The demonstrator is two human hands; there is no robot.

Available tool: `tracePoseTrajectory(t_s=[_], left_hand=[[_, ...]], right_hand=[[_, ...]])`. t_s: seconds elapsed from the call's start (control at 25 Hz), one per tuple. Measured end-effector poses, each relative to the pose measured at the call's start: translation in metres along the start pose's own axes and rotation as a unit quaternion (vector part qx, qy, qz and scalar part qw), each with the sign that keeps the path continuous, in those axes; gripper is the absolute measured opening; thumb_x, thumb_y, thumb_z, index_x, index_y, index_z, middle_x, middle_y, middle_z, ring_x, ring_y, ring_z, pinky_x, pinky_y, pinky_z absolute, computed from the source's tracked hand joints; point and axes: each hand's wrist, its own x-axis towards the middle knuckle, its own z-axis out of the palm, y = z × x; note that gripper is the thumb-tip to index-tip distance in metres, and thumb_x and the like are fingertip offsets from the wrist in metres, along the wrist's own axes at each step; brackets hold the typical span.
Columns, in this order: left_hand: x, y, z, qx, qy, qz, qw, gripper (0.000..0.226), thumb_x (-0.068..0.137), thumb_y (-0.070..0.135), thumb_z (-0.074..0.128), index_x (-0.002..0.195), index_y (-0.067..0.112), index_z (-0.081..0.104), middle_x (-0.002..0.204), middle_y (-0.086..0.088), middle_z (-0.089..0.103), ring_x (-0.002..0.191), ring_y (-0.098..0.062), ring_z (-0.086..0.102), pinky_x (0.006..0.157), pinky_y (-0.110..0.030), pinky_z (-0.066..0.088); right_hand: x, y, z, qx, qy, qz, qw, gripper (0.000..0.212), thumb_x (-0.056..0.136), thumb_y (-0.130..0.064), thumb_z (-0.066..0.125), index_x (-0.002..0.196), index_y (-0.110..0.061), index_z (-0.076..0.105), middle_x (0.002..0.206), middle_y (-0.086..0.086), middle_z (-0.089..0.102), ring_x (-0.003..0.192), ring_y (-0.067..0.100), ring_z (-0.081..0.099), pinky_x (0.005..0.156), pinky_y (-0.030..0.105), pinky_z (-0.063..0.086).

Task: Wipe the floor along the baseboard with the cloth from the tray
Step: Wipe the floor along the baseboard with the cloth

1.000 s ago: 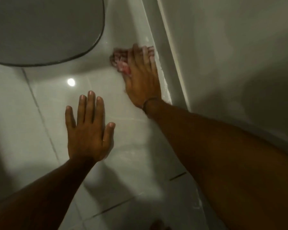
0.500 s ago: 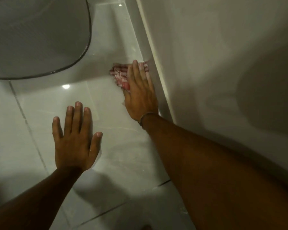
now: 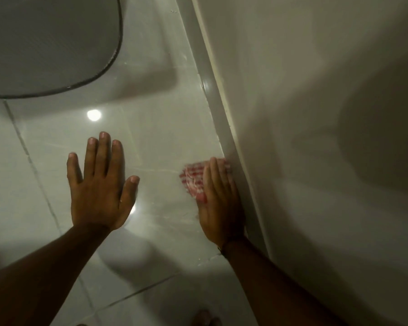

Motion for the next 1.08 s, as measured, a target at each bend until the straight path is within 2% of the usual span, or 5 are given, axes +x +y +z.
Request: tracePoseTrajectory(t_s=[0.28, 0.4, 0.64, 0.84, 1.08], left_hand=[[-0.002, -0.002, 0.002, 0.003, 0.016, 0.007, 1.000, 0.084, 0.108, 0.059, 0.026, 0.175, 0.011, 0.017, 0.187, -0.016, 0.010, 0.173, -0.037, 0.008, 0.136, -0.052, -0.008], [-0.001, -0.003, 0.004, 0.004, 0.013, 0.006, 1.000, 0.084, 0.108, 0.061, 0.023, 0.176, 0.011, 0.015, 0.187, -0.015, 0.009, 0.173, -0.036, 0.008, 0.136, -0.052, -0.008], [-0.003, -0.006, 0.007, 0.001, 0.007, 0.003, 1.000, 0.085, 0.107, 0.062, 0.022, 0.177, 0.013, 0.013, 0.188, -0.012, 0.004, 0.174, -0.033, 0.004, 0.137, -0.053, -0.009], [-0.002, -0.003, 0.009, 0.005, 0.016, 0.002, 1.000, 0.084, 0.108, 0.061, 0.023, 0.176, 0.013, 0.016, 0.187, -0.013, 0.008, 0.174, -0.033, 0.006, 0.137, -0.054, -0.007], [-0.003, -0.002, 0.005, 0.005, 0.011, 0.004, 1.000, 0.085, 0.108, 0.063, 0.018, 0.176, 0.011, 0.017, 0.187, -0.014, 0.008, 0.174, -0.035, 0.007, 0.137, -0.058, -0.002]], right_hand=[[-0.151, 0.044, 0.028, -0.047, -0.014, 0.008, 0.999, 0.063, 0.103, -0.027, 0.040, 0.159, 0.001, 0.034, 0.177, 0.006, 0.009, 0.160, 0.033, 0.023, 0.130, 0.048, 0.022], [-0.157, 0.042, 0.025, -0.026, -0.029, 0.017, 0.999, 0.063, 0.106, -0.030, 0.034, 0.162, -0.004, 0.025, 0.177, 0.004, 0.010, 0.161, 0.031, 0.021, 0.130, 0.048, 0.020], [-0.009, -0.003, -0.007, 0.044, -0.014, -0.012, 0.999, 0.061, 0.111, -0.034, 0.030, 0.164, -0.005, 0.026, 0.174, 0.016, 0.021, 0.163, 0.031, 0.014, 0.133, 0.045, 0.013], [0.163, -0.045, -0.033, -0.001, -0.012, -0.015, 1.000, 0.078, 0.105, -0.037, 0.051, 0.165, -0.005, 0.014, 0.176, 0.017, 0.011, 0.164, 0.032, 0.006, 0.133, 0.045, 0.003], [0.120, -0.033, -0.028, 0.039, -0.004, -0.023, 0.999, 0.080, 0.103, -0.031, 0.057, 0.166, -0.005, 0.015, 0.176, 0.016, 0.012, 0.164, 0.032, 0.006, 0.134, 0.048, 0.007]])
